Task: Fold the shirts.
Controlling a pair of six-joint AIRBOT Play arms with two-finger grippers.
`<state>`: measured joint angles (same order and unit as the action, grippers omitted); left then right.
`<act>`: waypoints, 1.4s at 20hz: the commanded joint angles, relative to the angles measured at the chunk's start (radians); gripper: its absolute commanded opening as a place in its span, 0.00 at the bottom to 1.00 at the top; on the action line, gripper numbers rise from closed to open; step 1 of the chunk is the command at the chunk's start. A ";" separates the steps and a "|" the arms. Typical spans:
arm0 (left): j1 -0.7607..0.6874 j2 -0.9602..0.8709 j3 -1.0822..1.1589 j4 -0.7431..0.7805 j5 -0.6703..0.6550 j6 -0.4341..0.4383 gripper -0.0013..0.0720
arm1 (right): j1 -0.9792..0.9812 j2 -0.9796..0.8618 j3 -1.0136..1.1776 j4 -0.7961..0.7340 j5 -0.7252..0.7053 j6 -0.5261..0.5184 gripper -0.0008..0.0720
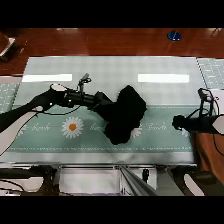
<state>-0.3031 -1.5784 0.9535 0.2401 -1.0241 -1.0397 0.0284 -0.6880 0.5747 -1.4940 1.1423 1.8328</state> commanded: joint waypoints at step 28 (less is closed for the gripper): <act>0.063 -0.124 0.211 -0.031 -0.189 0.085 0.05 | 0.552 -0.543 0.027 0.808 -0.608 -0.234 0.57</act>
<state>-0.2413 -1.7035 1.1637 0.2089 -1.2129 -0.9543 0.5793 -1.2144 0.5858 -0.7136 0.5892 1.6260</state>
